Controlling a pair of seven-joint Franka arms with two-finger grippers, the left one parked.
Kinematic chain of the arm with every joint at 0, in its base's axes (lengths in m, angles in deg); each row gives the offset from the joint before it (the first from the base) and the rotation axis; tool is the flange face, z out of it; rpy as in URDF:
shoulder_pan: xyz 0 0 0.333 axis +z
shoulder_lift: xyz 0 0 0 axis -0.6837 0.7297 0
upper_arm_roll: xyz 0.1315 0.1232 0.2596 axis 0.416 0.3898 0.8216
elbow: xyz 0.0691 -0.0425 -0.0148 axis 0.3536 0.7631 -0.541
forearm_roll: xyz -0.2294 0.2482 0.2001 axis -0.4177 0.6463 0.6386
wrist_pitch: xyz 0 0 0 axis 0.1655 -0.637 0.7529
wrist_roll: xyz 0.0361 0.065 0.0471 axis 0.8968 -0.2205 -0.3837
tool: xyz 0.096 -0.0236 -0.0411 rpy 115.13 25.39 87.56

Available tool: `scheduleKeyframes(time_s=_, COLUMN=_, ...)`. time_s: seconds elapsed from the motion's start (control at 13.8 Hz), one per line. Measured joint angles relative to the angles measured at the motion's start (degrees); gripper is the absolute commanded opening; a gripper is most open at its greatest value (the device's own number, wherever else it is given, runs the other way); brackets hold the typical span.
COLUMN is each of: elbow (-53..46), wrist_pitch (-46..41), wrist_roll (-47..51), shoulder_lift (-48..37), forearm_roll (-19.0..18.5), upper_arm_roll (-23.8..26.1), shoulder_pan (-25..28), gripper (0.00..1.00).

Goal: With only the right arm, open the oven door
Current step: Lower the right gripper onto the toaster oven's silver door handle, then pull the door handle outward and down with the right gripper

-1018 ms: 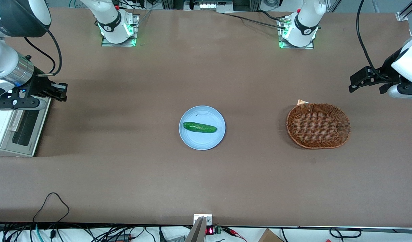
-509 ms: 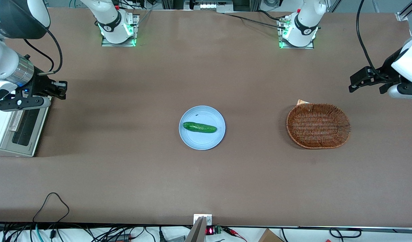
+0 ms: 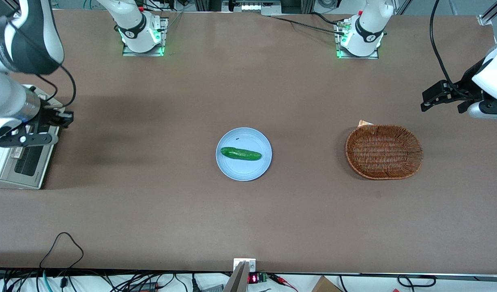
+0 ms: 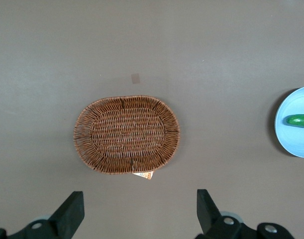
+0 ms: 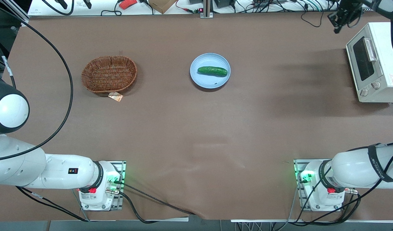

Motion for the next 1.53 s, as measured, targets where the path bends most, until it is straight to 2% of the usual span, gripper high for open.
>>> scheduleKeyframes(time_s=0.22, elbow=2.4, wrist_pitch=1.6, wrist_roll=3.2, shoulder_lift=1.5, forearm_roll=-8.0, upper_arm_roll=-2.2, shoulder_pan=-0.5, gripper=0.00)
scheduleKeyframes(time_s=0.51, elbow=4.5, wrist_pitch=2.1, wrist_roll=9.7, shoulder_lift=4.8, forearm_roll=-23.0, upper_arm_roll=-3.0, shoulder_pan=-0.8, gripper=0.00)
scheduleKeyframes(time_s=0.65, elbow=5.1, wrist_pitch=3.3, wrist_roll=13.5, shoulder_lift=6.7, forearm_roll=-27.6, upper_arm_roll=-3.1, shoulder_pan=-0.9, gripper=0.00)
scheduleKeyframes(time_s=1.09, elbow=5.8, wrist_pitch=5.8, wrist_roll=27.6, shoulder_lift=10.8, forearm_roll=-36.9, upper_arm_roll=-3.2, shoulder_pan=-1.9, gripper=0.00)
scheduleKeyframes(time_s=1.53, elbow=5.8, wrist_pitch=6.9, wrist_roll=33.7, shoulder_lift=12.8, forearm_roll=-39.0, upper_arm_roll=-3.2, shoulder_pan=-3.6, gripper=0.00)
